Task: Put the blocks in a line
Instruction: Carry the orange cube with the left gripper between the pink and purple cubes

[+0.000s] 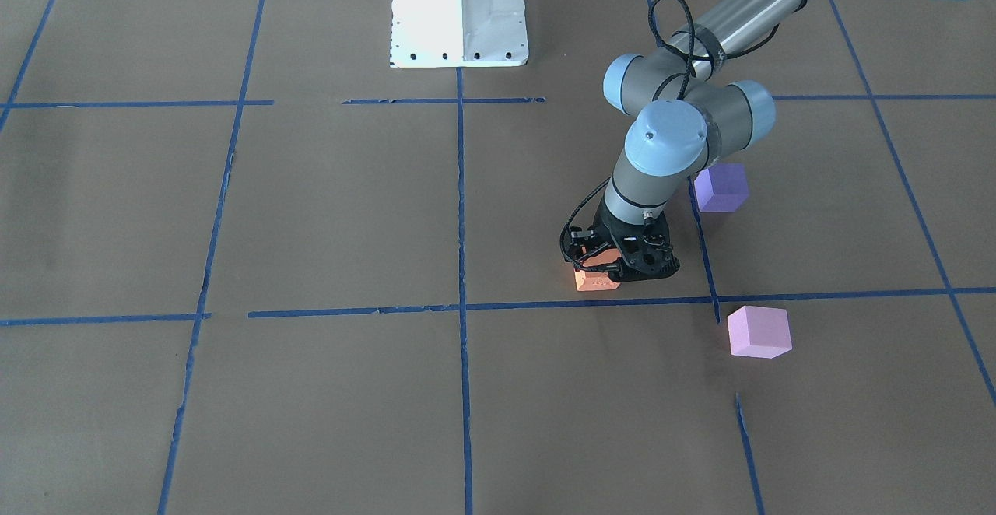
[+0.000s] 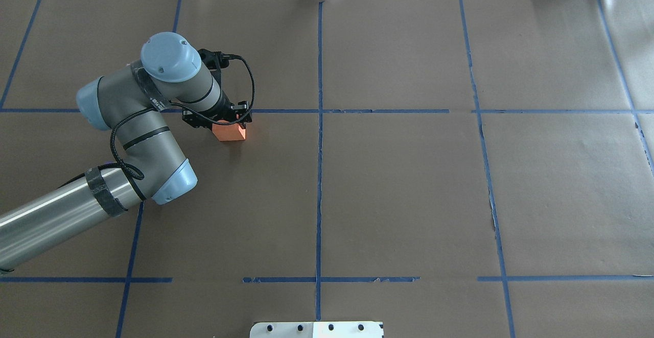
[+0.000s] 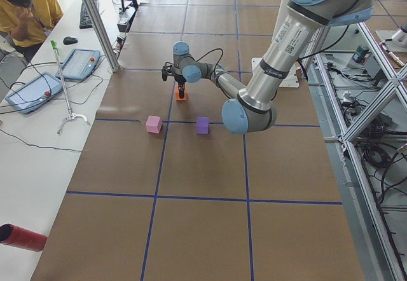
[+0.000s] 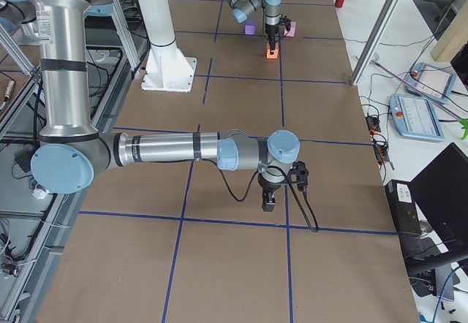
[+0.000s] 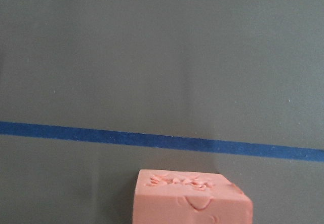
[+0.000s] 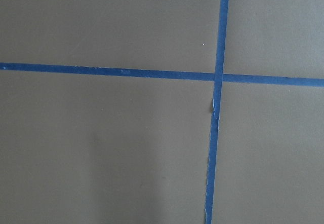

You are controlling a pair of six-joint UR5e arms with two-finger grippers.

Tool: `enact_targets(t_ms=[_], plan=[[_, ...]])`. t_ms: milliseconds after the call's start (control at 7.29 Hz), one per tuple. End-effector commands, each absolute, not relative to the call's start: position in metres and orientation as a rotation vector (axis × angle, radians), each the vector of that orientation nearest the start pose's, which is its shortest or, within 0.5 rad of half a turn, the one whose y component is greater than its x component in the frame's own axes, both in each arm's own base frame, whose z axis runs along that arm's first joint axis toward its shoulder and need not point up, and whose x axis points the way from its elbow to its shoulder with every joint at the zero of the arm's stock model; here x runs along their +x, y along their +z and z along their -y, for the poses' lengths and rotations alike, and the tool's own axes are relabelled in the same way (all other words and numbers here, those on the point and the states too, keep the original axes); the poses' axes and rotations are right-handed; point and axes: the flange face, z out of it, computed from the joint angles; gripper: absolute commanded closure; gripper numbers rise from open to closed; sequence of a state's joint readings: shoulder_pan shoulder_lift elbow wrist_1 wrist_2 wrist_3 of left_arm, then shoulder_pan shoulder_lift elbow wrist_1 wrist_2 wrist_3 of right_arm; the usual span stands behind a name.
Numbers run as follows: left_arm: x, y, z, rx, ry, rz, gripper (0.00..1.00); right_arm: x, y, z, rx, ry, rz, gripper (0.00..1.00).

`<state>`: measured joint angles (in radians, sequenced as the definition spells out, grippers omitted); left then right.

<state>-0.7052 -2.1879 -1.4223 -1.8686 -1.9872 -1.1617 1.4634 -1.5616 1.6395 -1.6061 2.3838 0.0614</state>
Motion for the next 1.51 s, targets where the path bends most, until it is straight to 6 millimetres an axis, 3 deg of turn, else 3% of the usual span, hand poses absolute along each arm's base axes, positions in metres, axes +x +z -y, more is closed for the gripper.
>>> enact_targets(t_ms=[0,137,275,549,824,961,1098,1235,1373], plan=[[0.472,0.328,0.559,0.076,-0.114,-0.866,0.69,0.007,0.621,0.501,-0.028,-0.061,0.814,0.0],[0.436,0.353,0.557,0.061,-0.056,-0.873,0.69,0.007,0.621,0.501,-0.028,-0.061,0.814,0.0],[0.39,0.391,0.557,0.072,-0.021,-0.854,0.69,0.007,0.621,0.501,-0.028,-0.061,0.814,0.0],[0.334,0.461,0.56,0.083,0.029,-0.777,0.69,0.007,0.621,0.501,-0.028,-0.061,0.814,0.0],[0.332,0.479,0.556,0.072,0.047,-0.76,0.63,0.007,0.622,0.501,-0.03,-0.06,0.813,0.0],[0.334,0.477,0.555,0.072,0.051,-0.763,0.52,0.007,0.621,0.501,-0.028,-0.061,0.814,0.0],[0.335,0.477,0.555,0.071,0.05,-0.764,0.19,0.007,0.622,0.501,-0.03,-0.06,0.813,0.0],[0.334,0.478,0.555,0.066,0.039,-0.763,0.0,0.007,0.621,0.501,-0.028,-0.061,0.814,0.0],[0.332,0.48,0.553,0.045,0.039,-0.777,0.0,0.007,0.621,0.501,-0.028,-0.061,0.814,0.0]])
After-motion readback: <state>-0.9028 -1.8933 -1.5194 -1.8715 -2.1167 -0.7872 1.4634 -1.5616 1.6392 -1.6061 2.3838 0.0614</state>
